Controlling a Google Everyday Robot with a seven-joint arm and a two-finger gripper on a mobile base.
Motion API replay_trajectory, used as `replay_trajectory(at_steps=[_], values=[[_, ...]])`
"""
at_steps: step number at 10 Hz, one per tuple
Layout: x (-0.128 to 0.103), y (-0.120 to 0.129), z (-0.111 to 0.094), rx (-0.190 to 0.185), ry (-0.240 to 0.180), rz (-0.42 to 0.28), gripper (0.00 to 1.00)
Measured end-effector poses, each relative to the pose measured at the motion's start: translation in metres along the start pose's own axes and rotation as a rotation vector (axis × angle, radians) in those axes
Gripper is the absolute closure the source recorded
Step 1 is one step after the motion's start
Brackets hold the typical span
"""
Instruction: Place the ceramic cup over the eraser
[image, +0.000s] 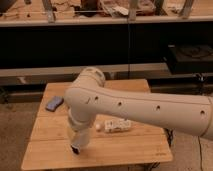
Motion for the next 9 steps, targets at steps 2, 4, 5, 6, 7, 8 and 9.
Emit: replay_trajectory(at_steps=[2,4,5,6,7,8,9], values=[[0.002,-0.003,0.004,0.010,-0.012,-0.010,0.82],[0.004,-0.006,0.009,0.023,-0.021,-0.018,0.82],[0.004,-0.007,0.012,0.029,-0.026,-0.016,0.82],[0.005,-0.008,0.016,0.037,-0.031,-0.016,0.82],[0.005,-0.009,0.017,0.042,-0.028,-0.015,0.82],[0.005,-0.009,0.018,0.047,-0.022,-0.013,0.82],[0.006,-0.010,0.018,0.053,-0.013,-0.013,0.82]])
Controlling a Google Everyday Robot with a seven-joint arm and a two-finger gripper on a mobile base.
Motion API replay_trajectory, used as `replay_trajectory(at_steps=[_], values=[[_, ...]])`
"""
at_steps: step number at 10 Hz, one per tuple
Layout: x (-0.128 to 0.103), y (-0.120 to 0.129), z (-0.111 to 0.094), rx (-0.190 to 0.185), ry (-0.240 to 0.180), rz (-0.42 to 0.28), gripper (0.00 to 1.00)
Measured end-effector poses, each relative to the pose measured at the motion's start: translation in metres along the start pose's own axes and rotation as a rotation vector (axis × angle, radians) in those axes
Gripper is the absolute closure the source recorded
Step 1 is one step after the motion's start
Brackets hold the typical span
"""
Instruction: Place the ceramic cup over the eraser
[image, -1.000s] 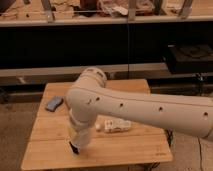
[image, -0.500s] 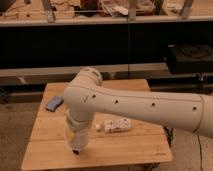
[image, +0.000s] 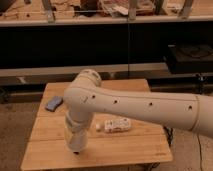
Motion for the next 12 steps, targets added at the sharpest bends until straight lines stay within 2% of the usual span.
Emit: replay_trajectory(at_steps=[12], values=[[0.013,0.007,0.019,0.008,-0.040,-0.020,0.82]])
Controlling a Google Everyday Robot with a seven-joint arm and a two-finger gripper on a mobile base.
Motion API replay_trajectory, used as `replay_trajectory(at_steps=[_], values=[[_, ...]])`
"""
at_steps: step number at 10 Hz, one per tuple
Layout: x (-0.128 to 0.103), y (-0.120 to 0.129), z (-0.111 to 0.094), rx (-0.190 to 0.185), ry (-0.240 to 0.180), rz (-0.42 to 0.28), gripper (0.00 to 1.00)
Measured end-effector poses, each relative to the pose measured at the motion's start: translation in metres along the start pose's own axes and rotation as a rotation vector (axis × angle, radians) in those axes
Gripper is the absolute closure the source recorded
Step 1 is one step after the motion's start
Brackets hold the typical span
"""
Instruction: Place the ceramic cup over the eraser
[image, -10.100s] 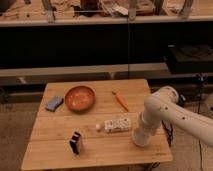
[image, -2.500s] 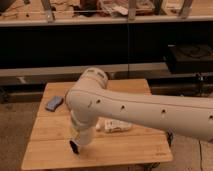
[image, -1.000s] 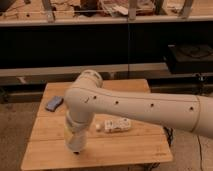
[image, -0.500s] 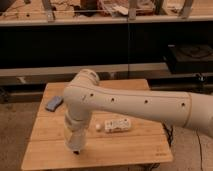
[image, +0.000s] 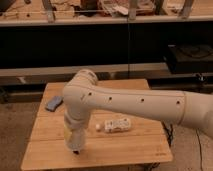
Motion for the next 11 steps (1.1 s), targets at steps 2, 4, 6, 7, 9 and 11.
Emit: replay_trajectory(at_steps=[2,4,6,7,9,11], values=[[0.003,0.000,0.003,0.001,-0.006,-0.007,0.82],[0.005,0.000,0.006,0.001,-0.010,-0.009,0.82],[0.006,0.003,0.008,0.001,-0.015,-0.009,0.82],[0.007,0.003,0.010,0.002,-0.016,-0.009,0.82],[0.010,0.003,0.013,0.002,-0.020,-0.014,0.82],[0.011,0.004,0.015,0.002,-0.025,-0.014,0.82]])
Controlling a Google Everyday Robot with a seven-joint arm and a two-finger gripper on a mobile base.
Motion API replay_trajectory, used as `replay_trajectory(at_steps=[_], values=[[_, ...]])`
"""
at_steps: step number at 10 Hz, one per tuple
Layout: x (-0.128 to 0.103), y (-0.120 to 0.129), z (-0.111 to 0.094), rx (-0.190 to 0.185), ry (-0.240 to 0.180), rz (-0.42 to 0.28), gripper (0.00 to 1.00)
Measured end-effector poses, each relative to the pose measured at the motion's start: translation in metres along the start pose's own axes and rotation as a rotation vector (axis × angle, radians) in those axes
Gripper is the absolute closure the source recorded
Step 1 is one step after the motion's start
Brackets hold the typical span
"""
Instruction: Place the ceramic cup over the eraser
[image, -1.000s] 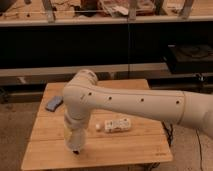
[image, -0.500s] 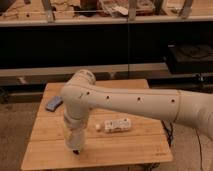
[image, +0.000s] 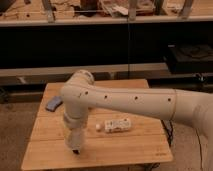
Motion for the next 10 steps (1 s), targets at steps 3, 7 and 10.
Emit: replay_trajectory(at_steps=[3,7,10], values=[[0.003,0.002,0.005,0.000,-0.004,-0.003,0.82],[0.006,0.003,0.010,-0.001,-0.009,-0.007,0.82],[0.009,0.003,0.013,-0.002,-0.013,-0.010,0.82]])
